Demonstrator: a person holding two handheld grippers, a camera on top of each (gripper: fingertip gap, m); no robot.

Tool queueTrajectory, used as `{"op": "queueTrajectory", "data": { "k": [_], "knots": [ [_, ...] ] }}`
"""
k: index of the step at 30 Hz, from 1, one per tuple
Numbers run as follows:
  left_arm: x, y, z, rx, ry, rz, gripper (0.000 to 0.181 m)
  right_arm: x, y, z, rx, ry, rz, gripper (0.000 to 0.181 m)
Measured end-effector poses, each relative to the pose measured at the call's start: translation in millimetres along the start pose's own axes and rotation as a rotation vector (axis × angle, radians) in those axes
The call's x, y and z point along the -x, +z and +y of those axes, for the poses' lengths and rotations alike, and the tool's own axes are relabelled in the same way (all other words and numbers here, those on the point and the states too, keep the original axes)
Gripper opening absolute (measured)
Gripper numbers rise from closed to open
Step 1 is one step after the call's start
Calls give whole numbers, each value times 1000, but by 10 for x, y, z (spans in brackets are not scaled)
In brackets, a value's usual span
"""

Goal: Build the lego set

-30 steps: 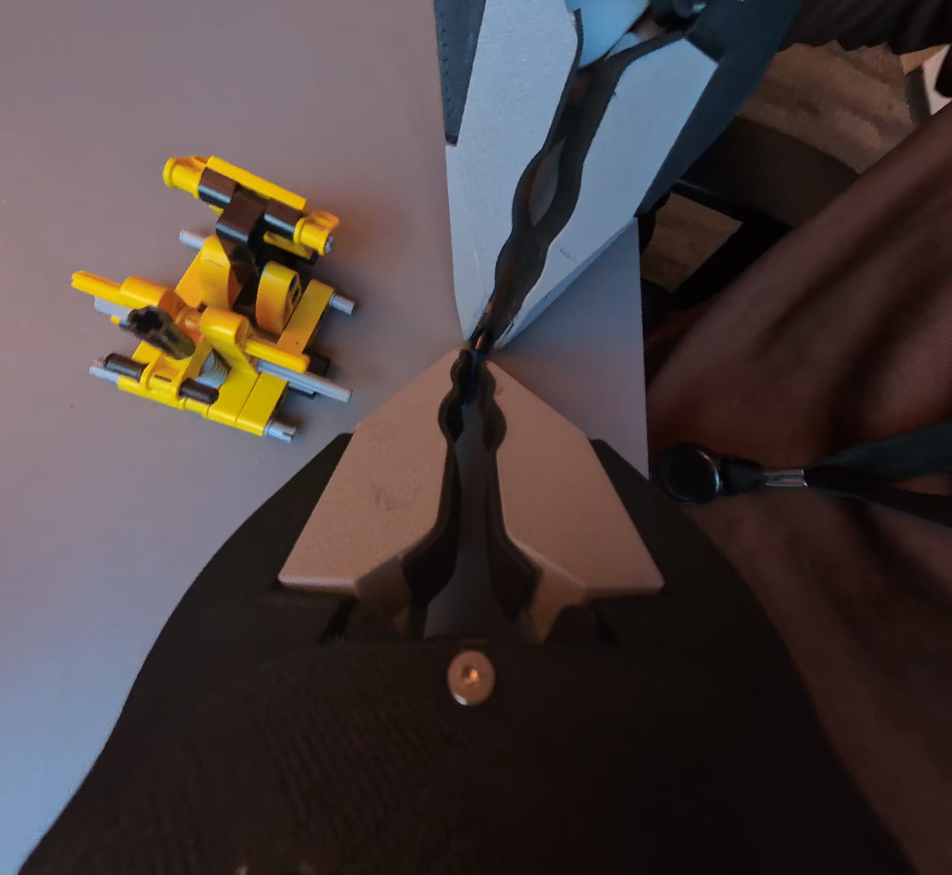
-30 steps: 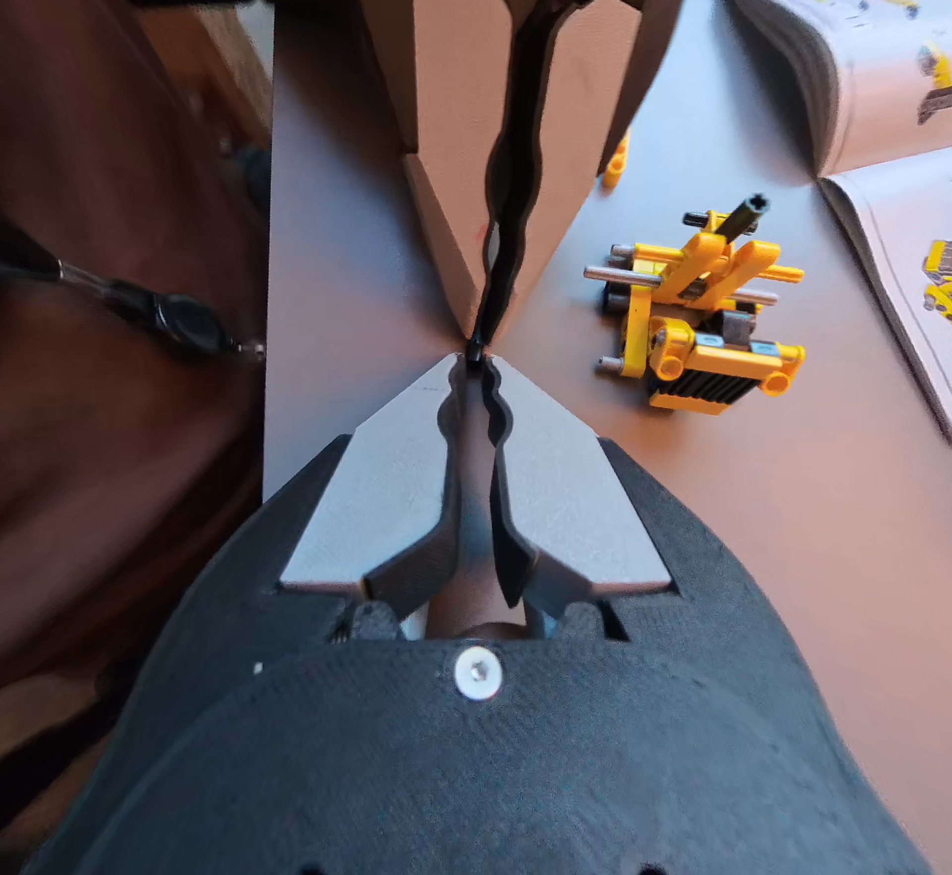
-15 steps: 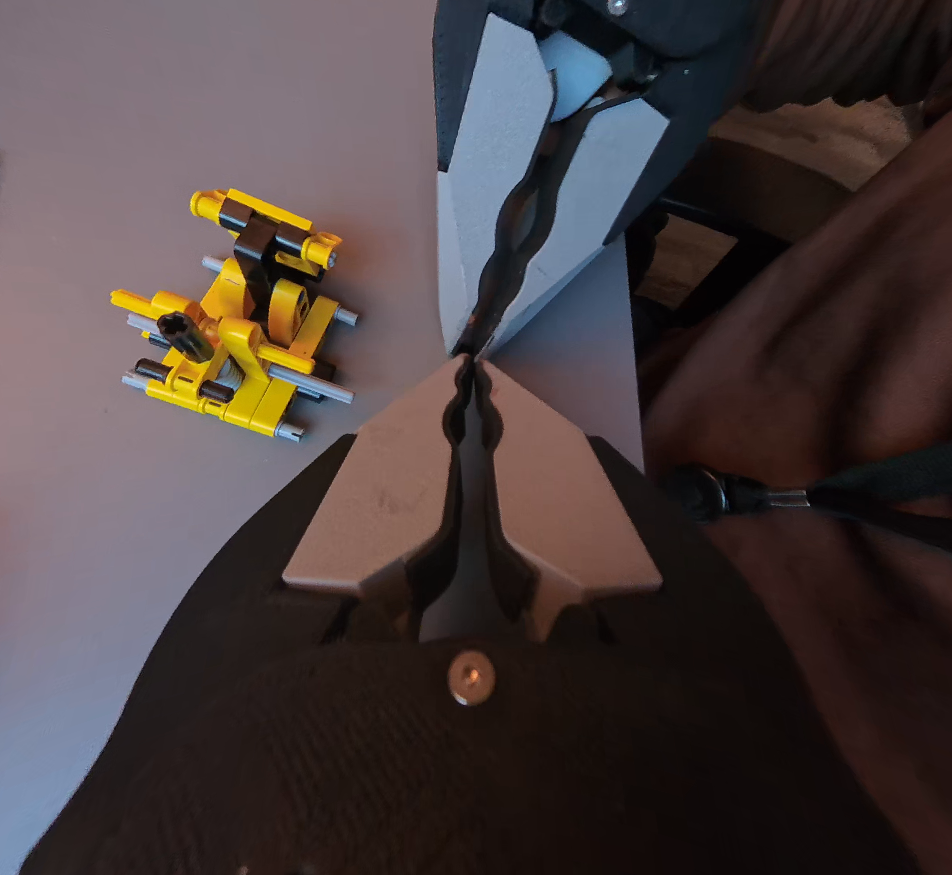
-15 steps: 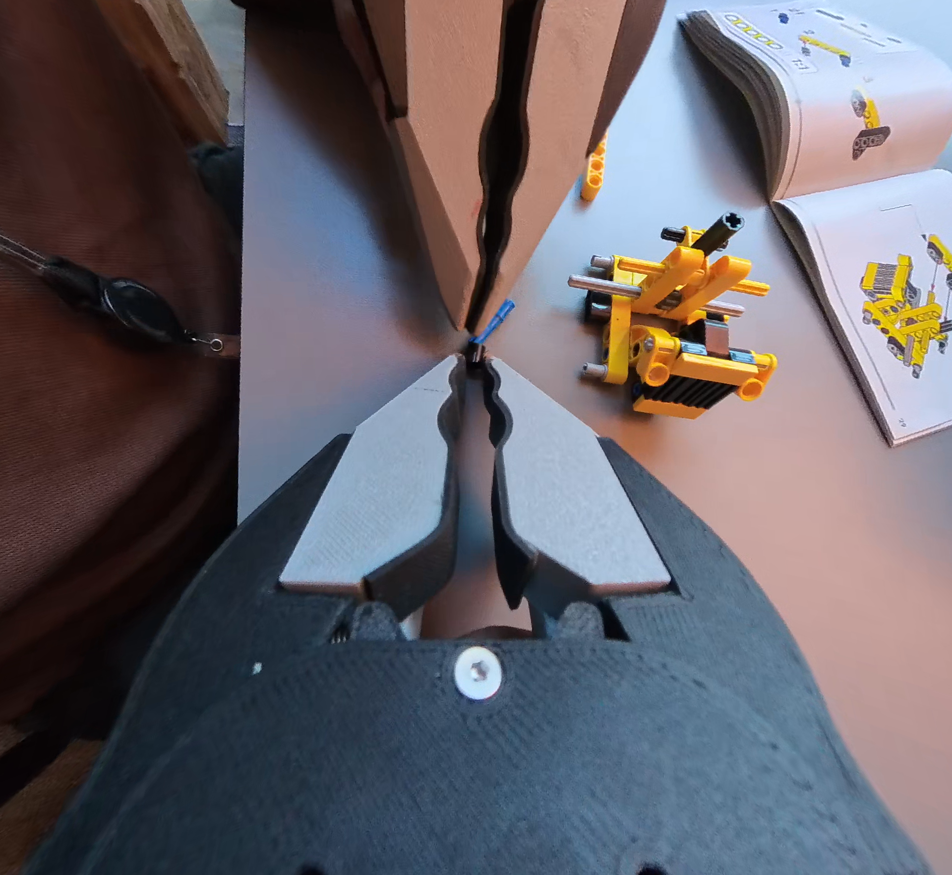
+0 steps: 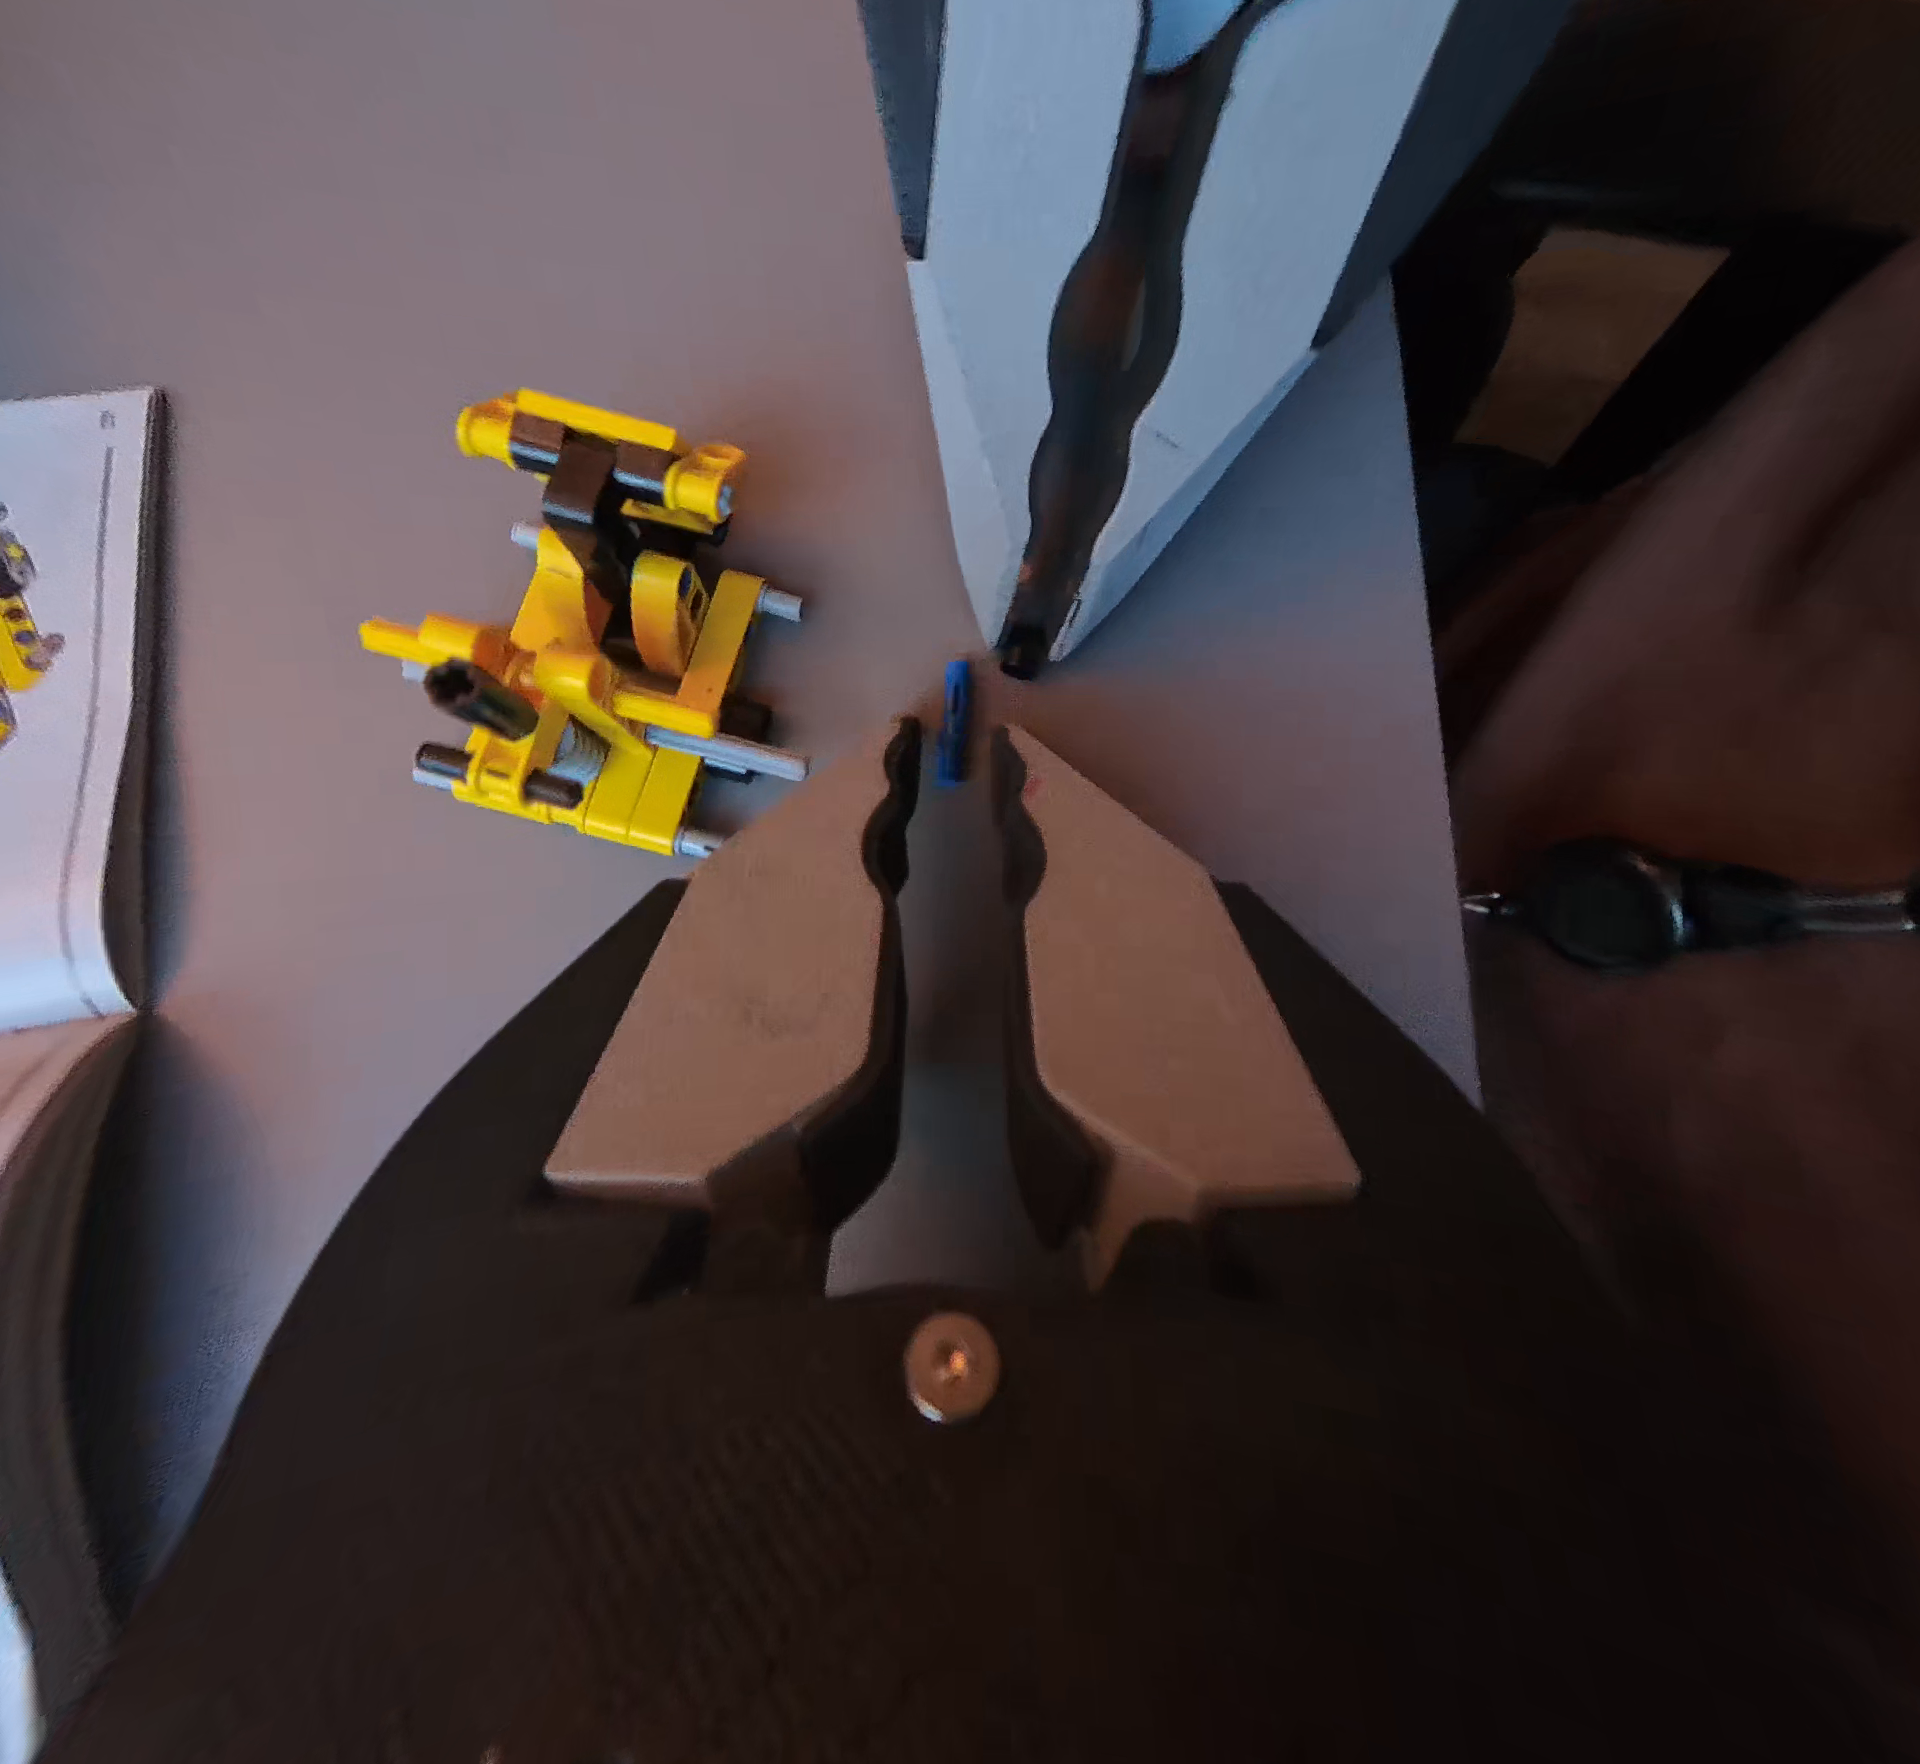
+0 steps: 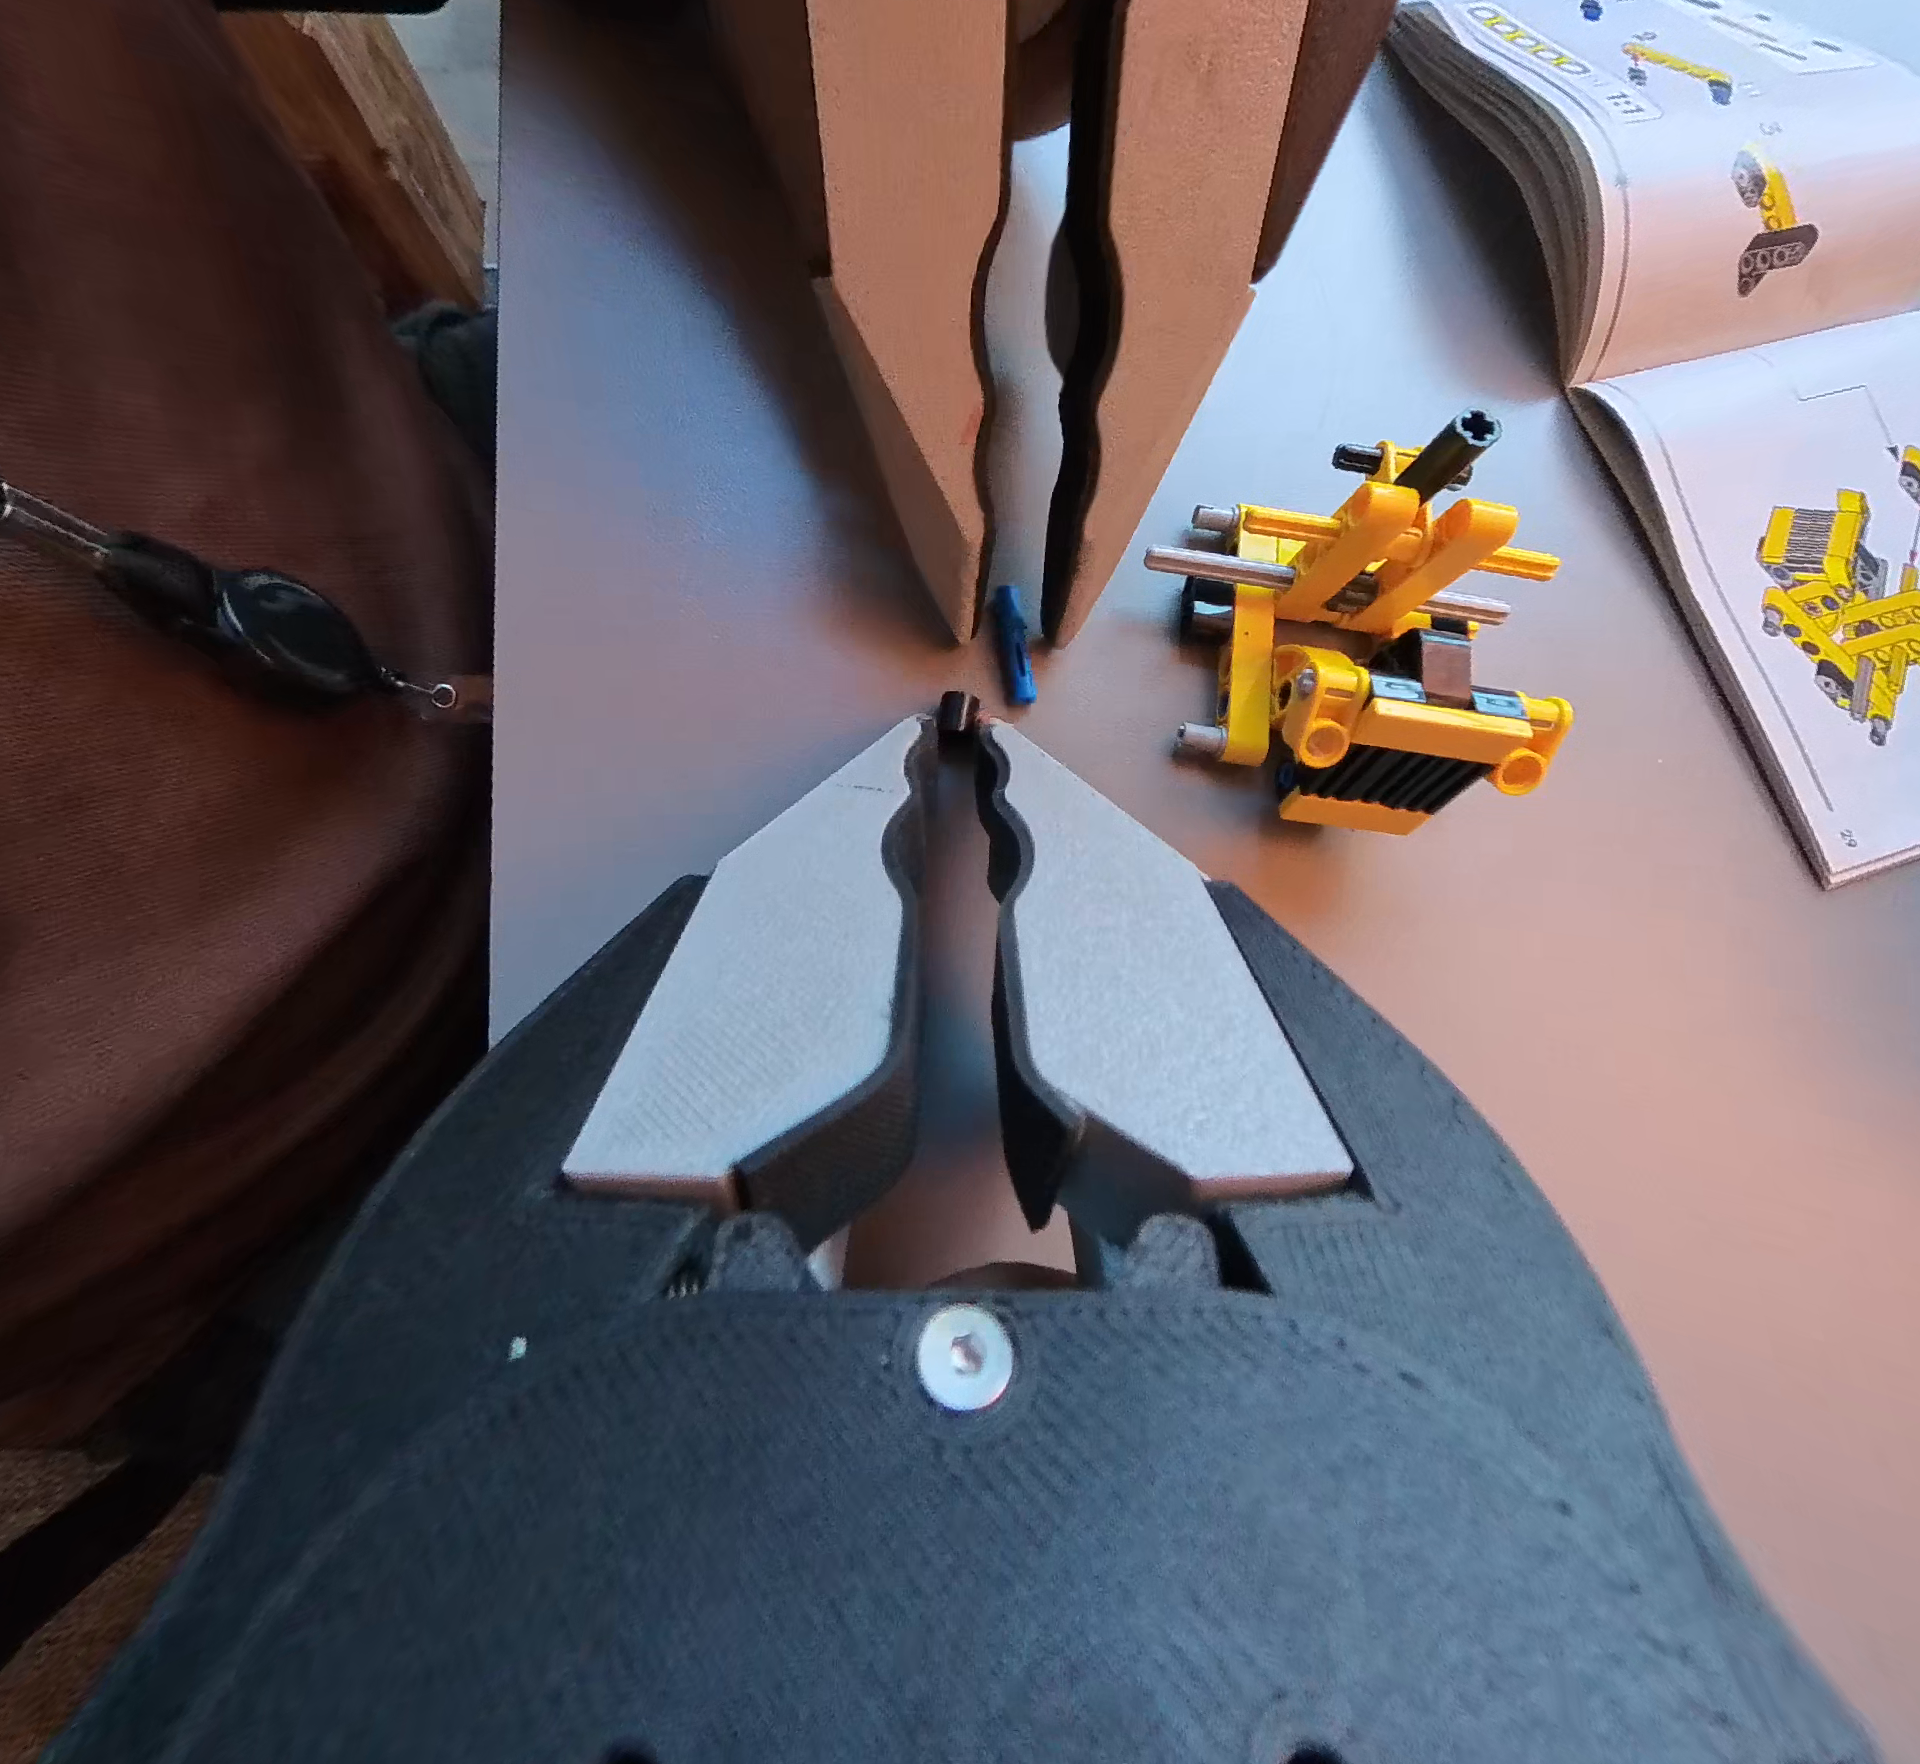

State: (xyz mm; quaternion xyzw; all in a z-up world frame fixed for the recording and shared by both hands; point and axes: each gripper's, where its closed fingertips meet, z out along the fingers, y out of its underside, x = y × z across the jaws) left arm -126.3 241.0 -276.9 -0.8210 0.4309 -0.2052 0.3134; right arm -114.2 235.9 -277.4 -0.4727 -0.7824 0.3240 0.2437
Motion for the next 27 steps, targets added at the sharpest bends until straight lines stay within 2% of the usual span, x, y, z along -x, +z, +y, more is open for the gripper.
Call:
{"op": "queueTrajectory", "data": {
  "k": [4,6,8,14,27],
  "knots": [
    [-14,1,5,38,46,20,10,-18,-17,18,0,18,2,4],
    [-40,2,-1,29,18,53,10,-22,-29,29,0,23,0,4],
    [-71,15,-8,10,-5,85,3,-19,-39,38,0,25,-7,4],
    [-123,53,-40,-16,-17,117,2,-14,-52,48,-2,48,-36,8],
    [-119,39,-29,-35,-52,165,2,-2,-70,62,-5,58,-88,4]
  ]
}}
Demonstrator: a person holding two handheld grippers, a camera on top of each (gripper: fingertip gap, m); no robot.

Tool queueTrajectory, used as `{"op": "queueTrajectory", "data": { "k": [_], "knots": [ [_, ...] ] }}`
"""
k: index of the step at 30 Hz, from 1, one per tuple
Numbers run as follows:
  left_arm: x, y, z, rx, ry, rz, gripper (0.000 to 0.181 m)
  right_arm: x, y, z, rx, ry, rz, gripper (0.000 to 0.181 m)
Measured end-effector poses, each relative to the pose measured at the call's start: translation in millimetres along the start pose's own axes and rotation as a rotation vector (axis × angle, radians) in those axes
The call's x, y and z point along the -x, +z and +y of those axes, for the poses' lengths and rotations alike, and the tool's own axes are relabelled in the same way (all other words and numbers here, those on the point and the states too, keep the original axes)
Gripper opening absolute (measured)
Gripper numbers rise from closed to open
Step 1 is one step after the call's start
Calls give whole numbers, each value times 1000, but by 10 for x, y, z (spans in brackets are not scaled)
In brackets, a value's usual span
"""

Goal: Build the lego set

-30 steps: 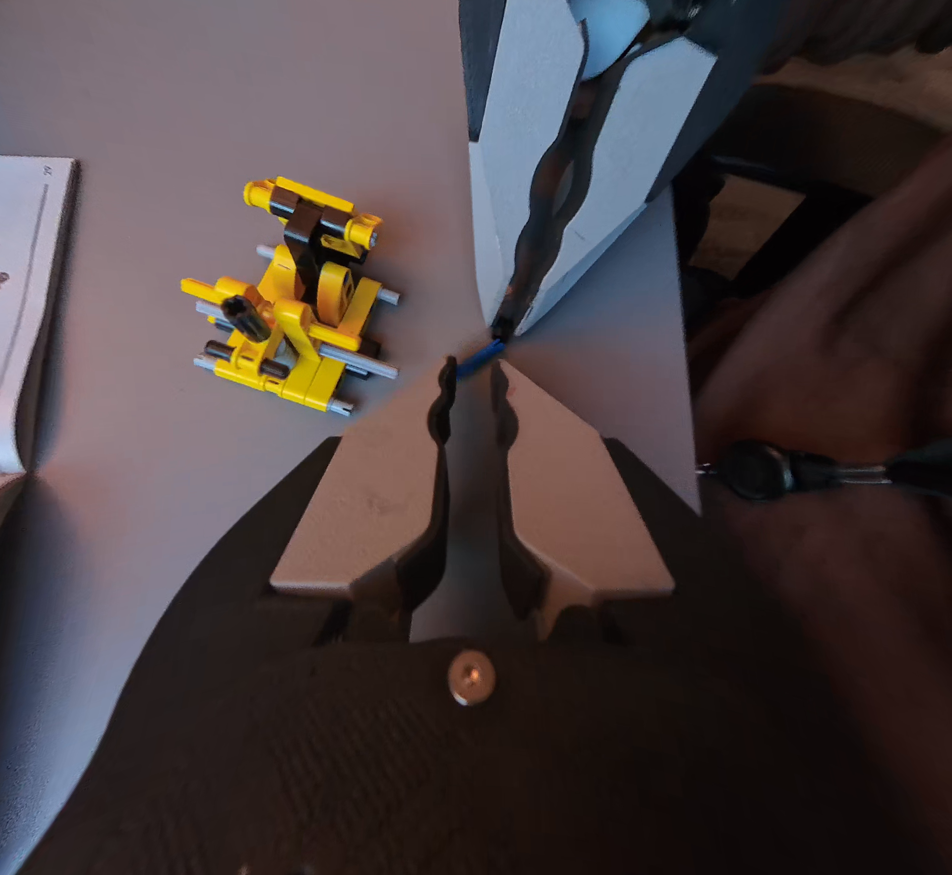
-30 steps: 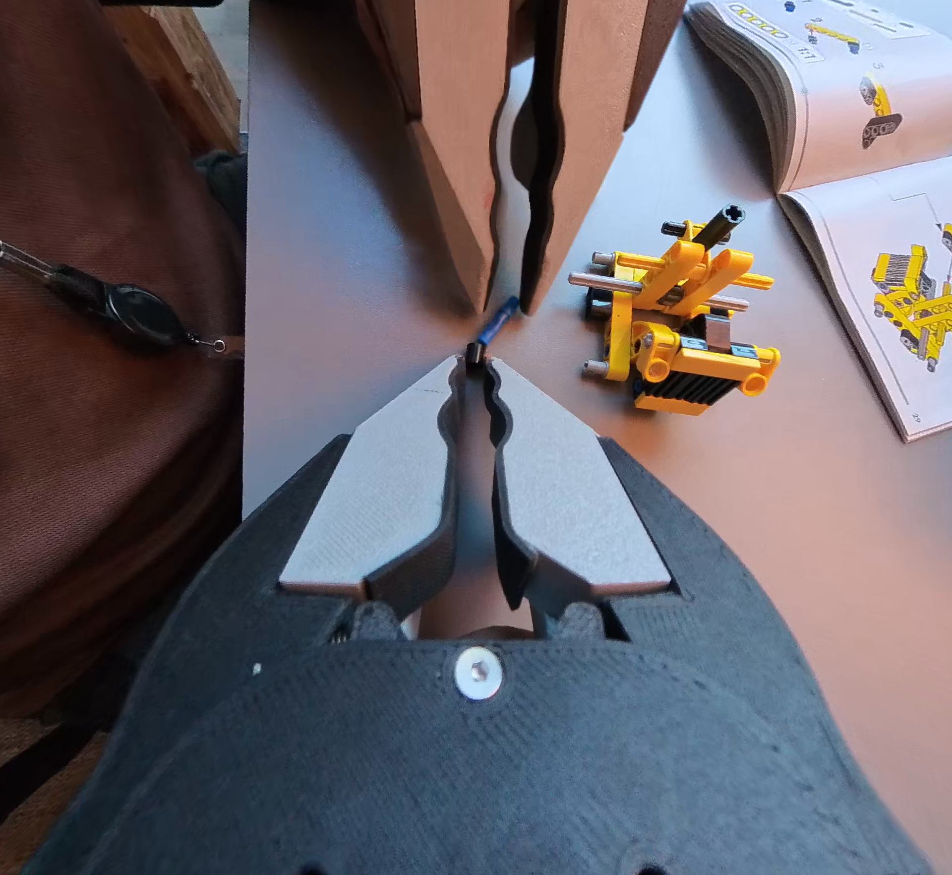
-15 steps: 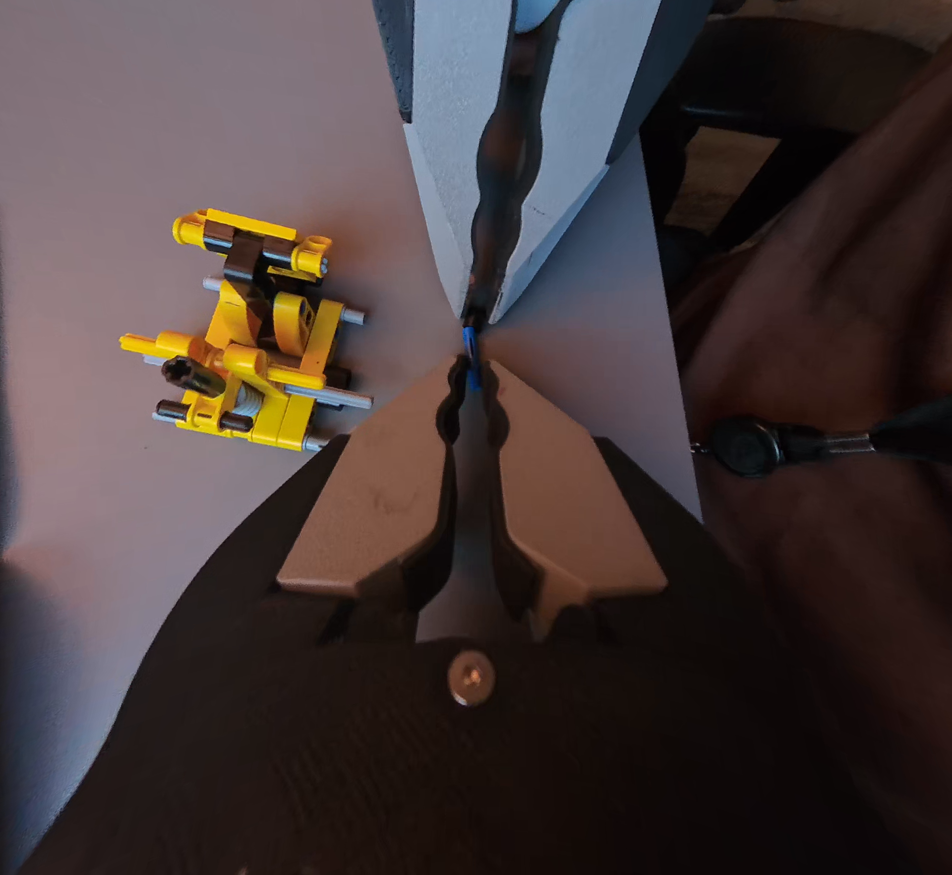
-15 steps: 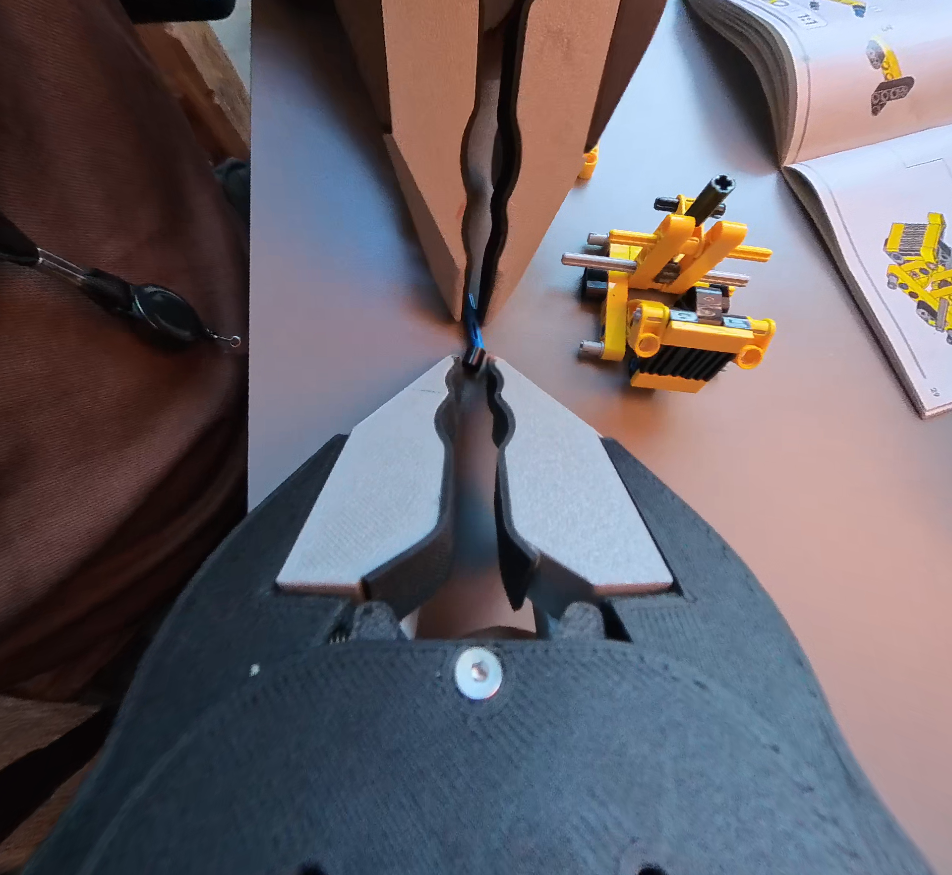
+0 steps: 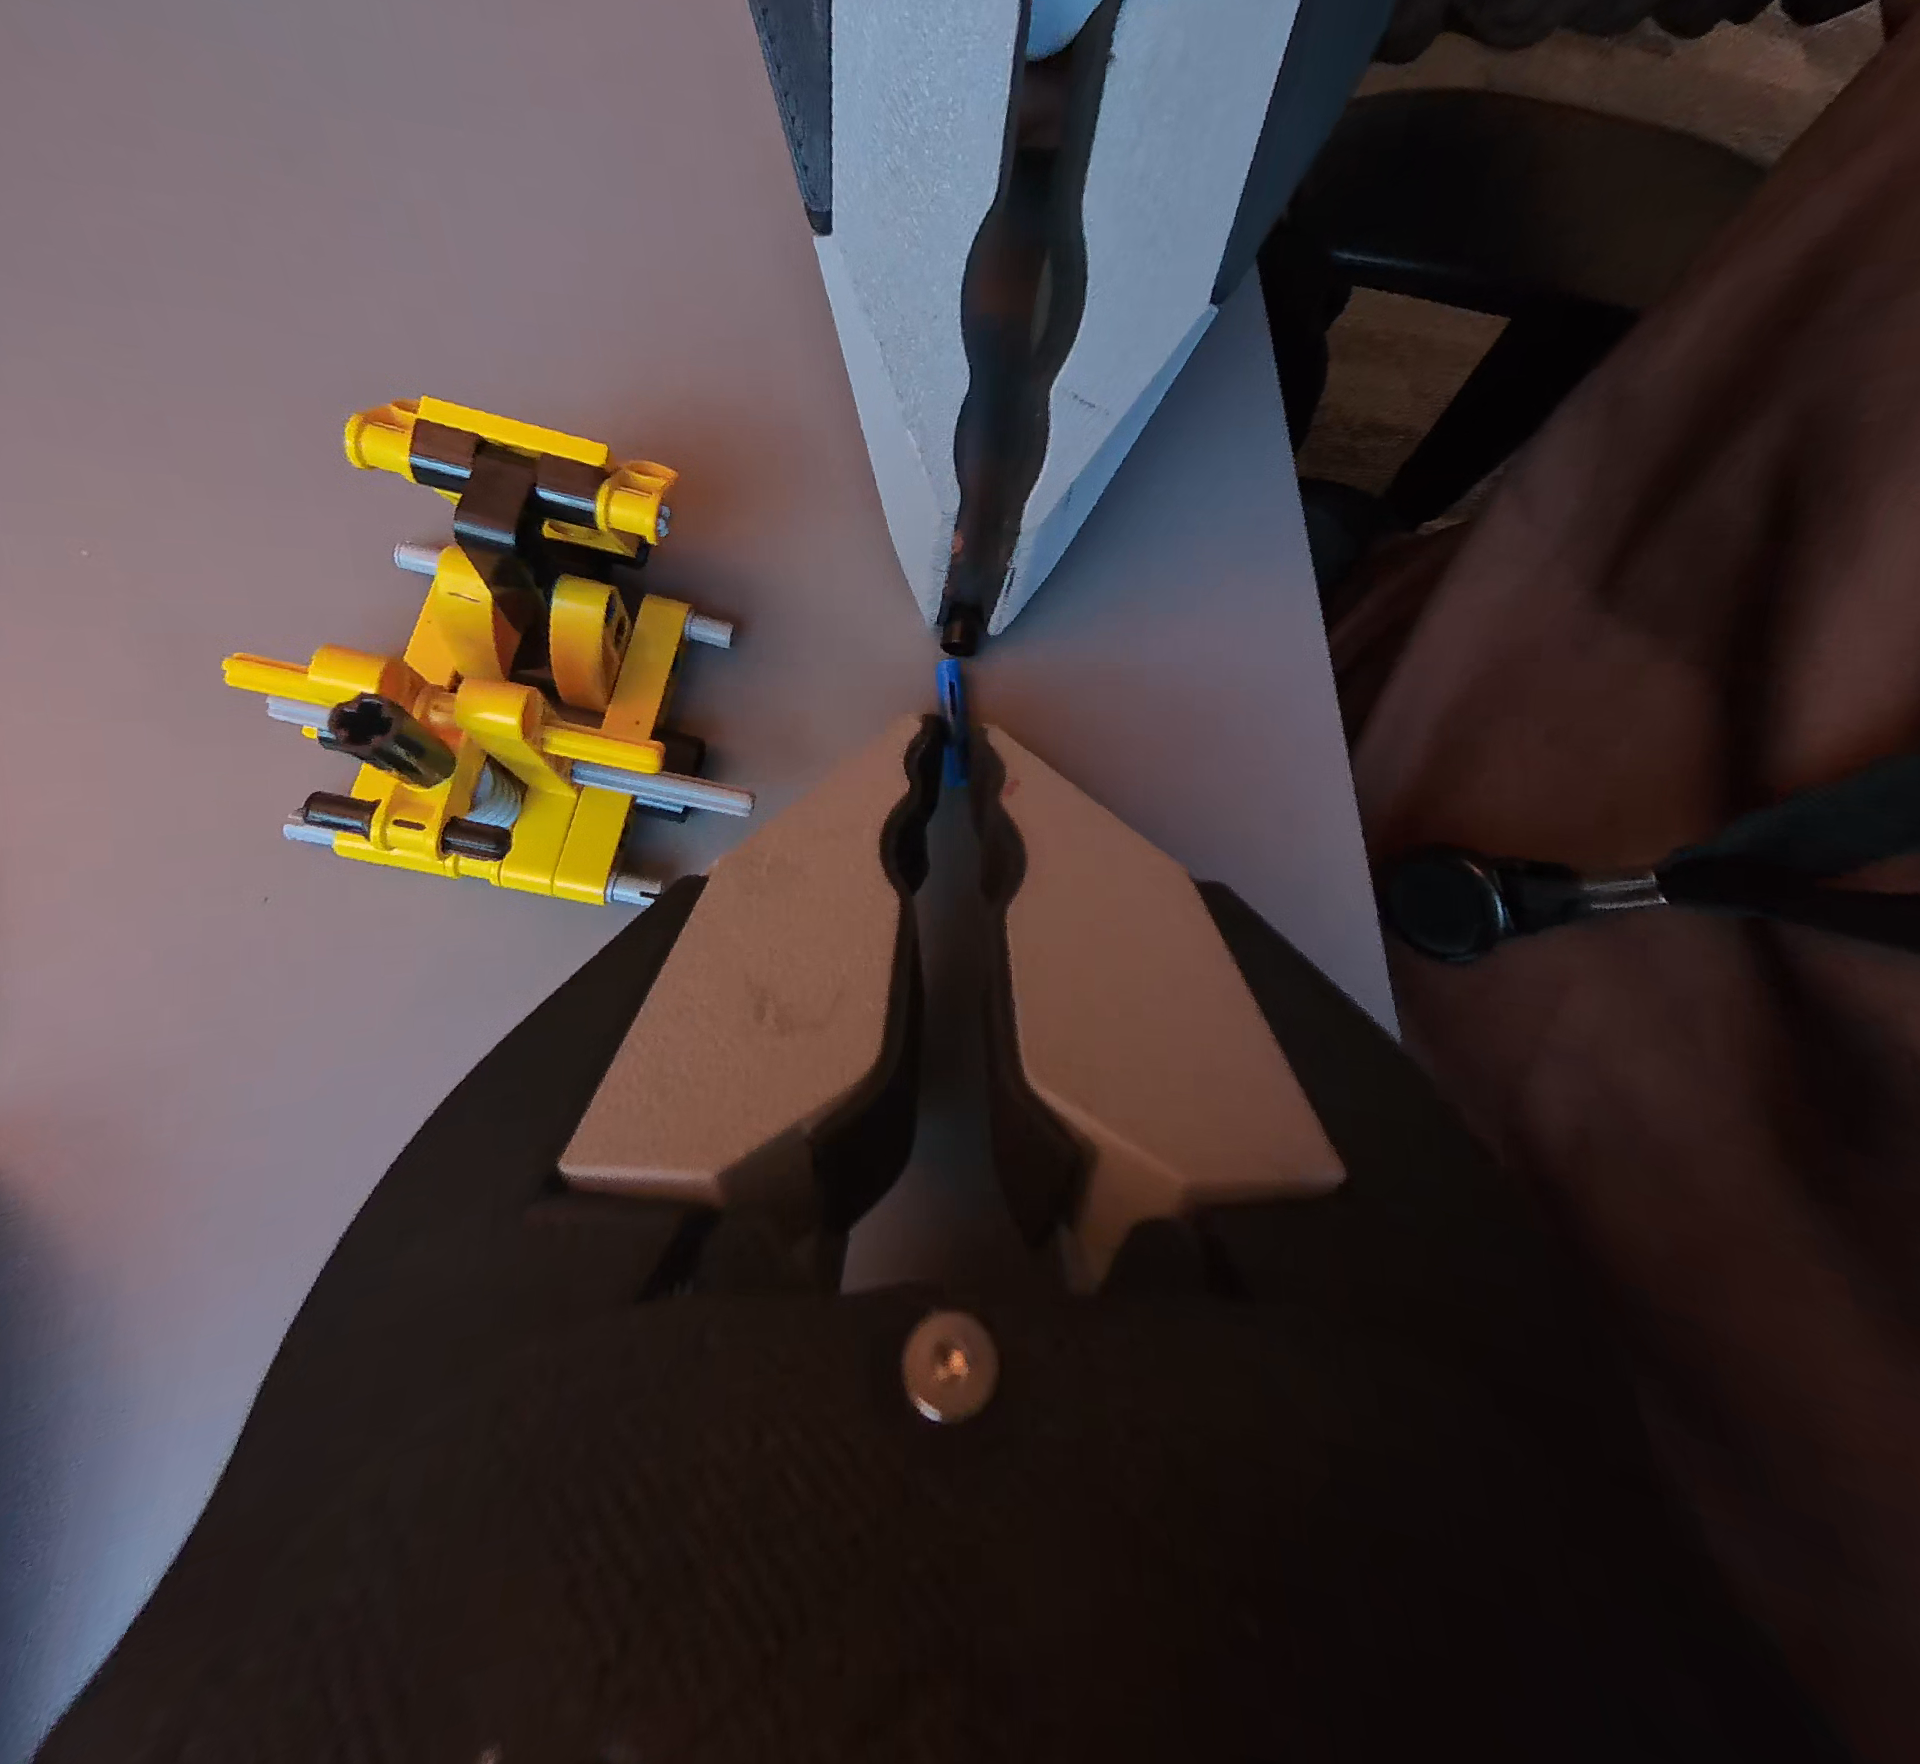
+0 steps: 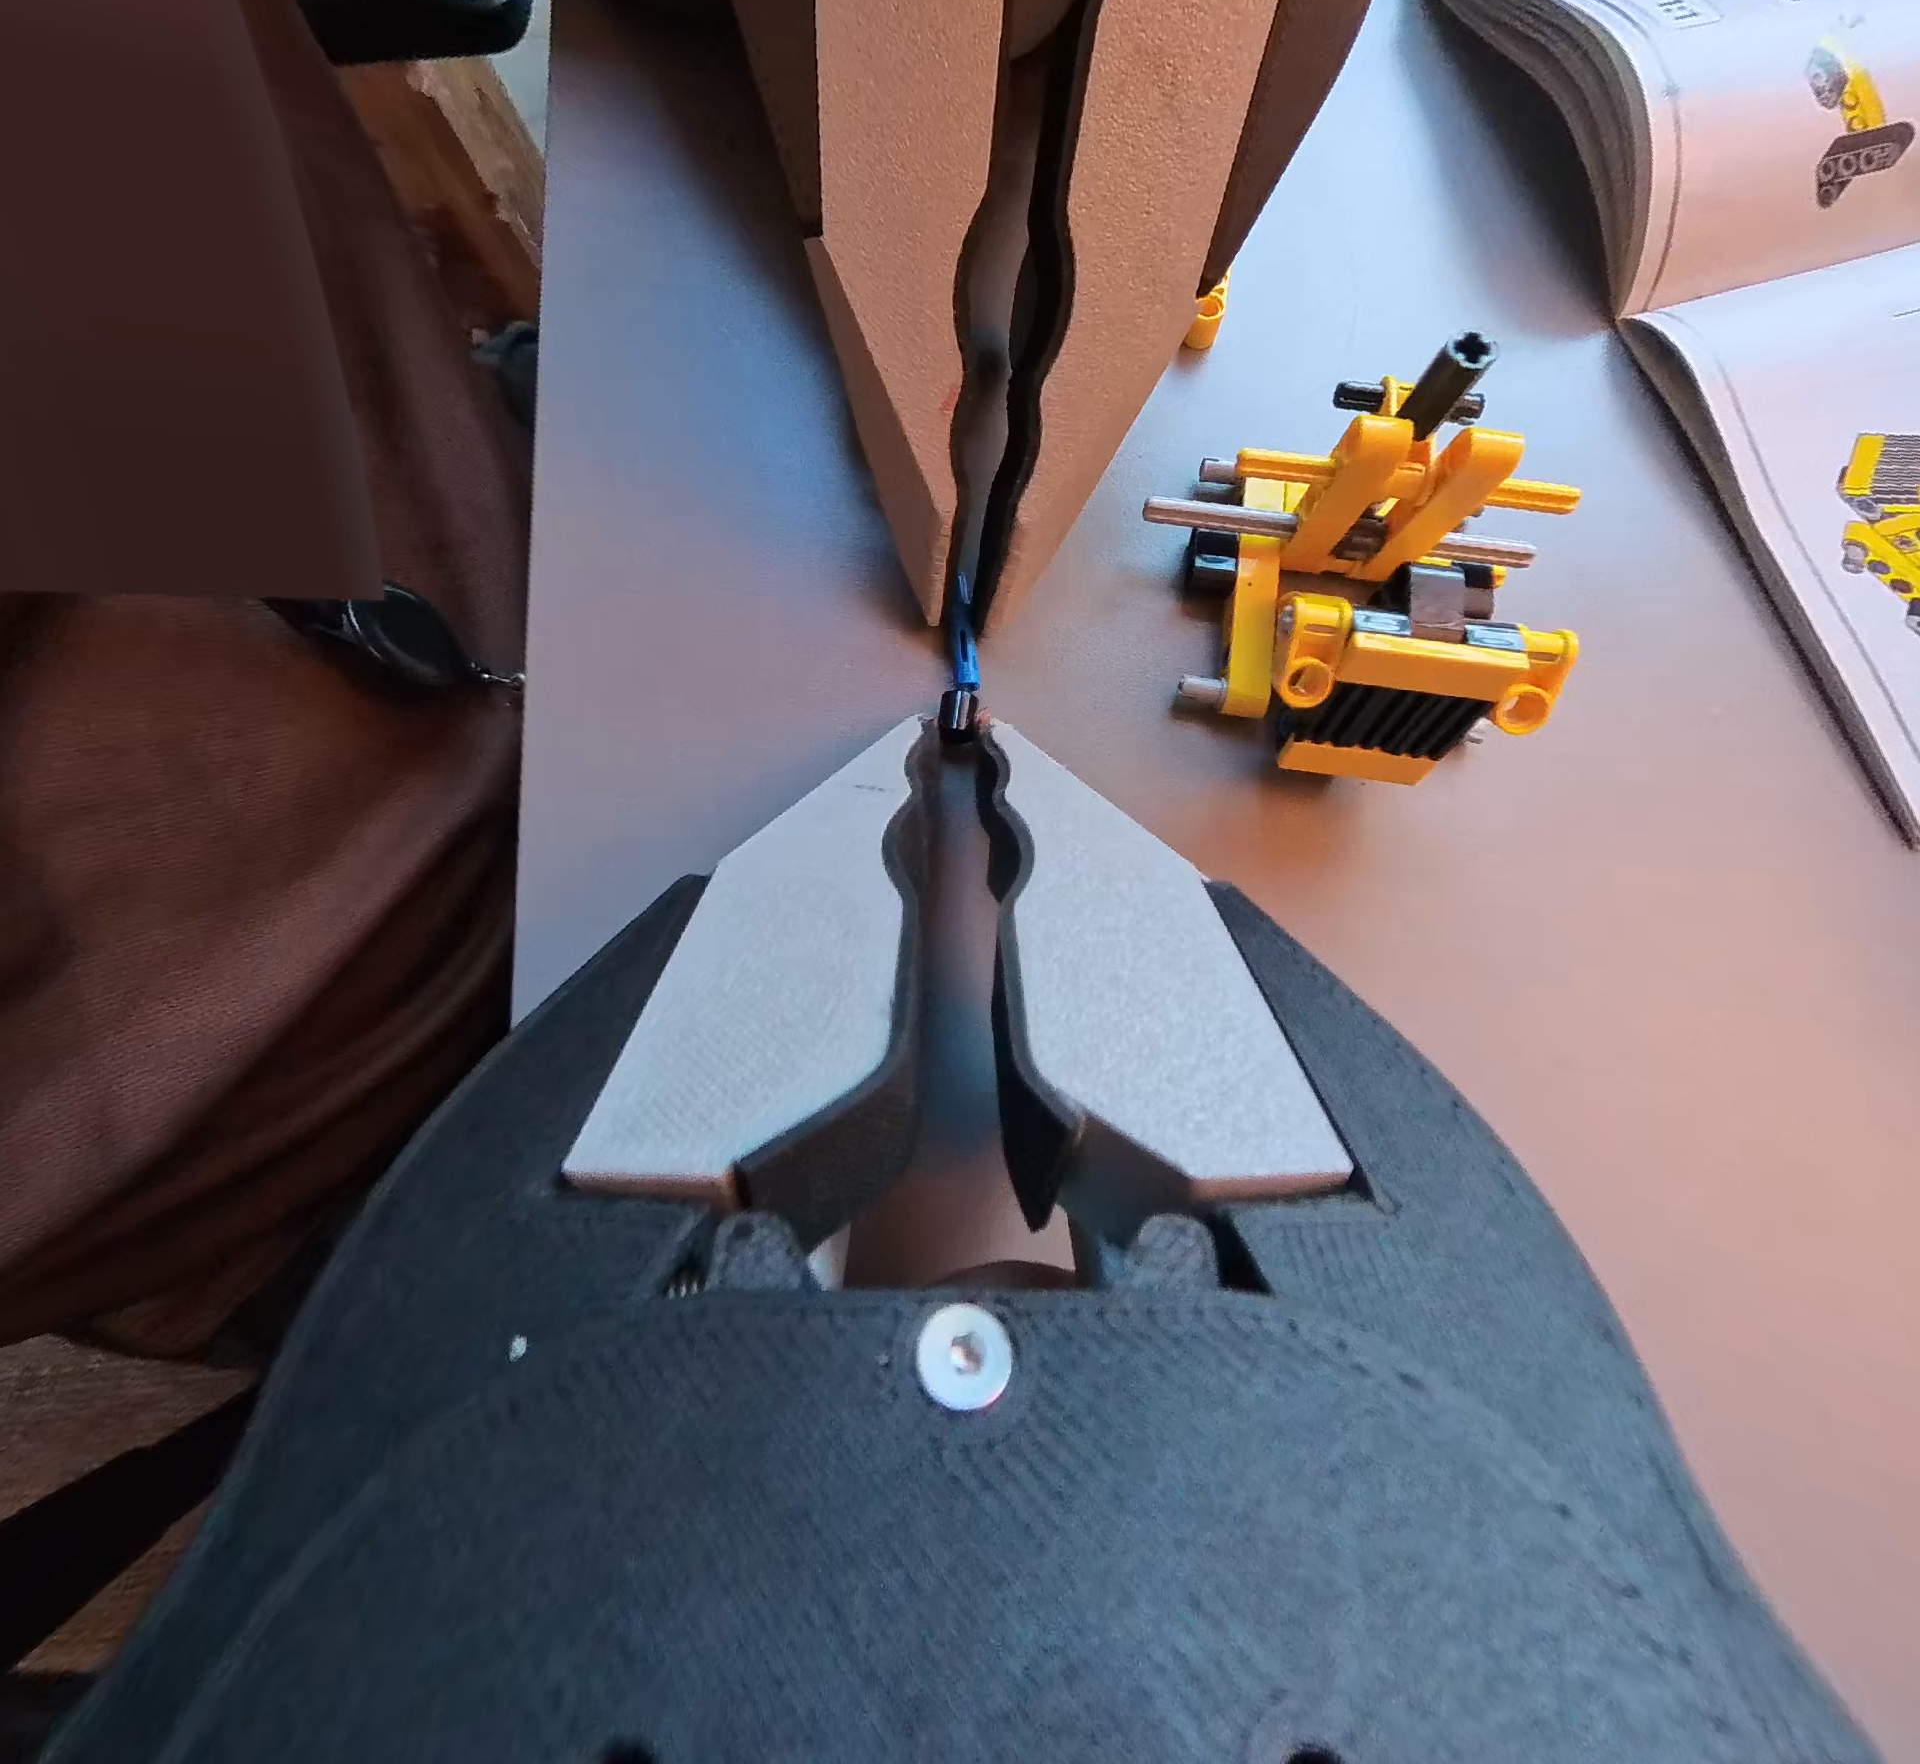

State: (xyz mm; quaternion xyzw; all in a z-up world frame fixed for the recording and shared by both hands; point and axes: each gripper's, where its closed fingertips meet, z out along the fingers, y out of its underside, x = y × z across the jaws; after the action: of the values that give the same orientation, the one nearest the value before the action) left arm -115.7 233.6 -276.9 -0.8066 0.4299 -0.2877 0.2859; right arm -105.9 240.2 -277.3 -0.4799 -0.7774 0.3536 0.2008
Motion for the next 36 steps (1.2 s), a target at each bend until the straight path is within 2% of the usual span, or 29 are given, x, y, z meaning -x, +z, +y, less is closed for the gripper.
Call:
{"op": "queueTrajectory", "data": {
  "k": [11,17,20,23,28,36],
  "knots": [
    [3,-22,-22,-19,-2,4,2,-27,-57,-61,-52,-30,0,3],
    [-32,-248,-304,-256,-115,120,2,-68,-275,-250,-236,48,-51,3],
    [-38,-286,-367,-306,-133,140,2,-61,-360,-344,-318,35,-60,3],
    [-90,-323,-450,-365,-164,198,2,-63,-382,-367,-338,44,-69,3],
    [-53,-334,-463,-382,-208,205,2,-59,-391,-390,-353,44,-76,3],
    [-38,-268,-415,-330,-240,211,2,-68,-362,-352,-320,20,-56,3]
  ]
}}
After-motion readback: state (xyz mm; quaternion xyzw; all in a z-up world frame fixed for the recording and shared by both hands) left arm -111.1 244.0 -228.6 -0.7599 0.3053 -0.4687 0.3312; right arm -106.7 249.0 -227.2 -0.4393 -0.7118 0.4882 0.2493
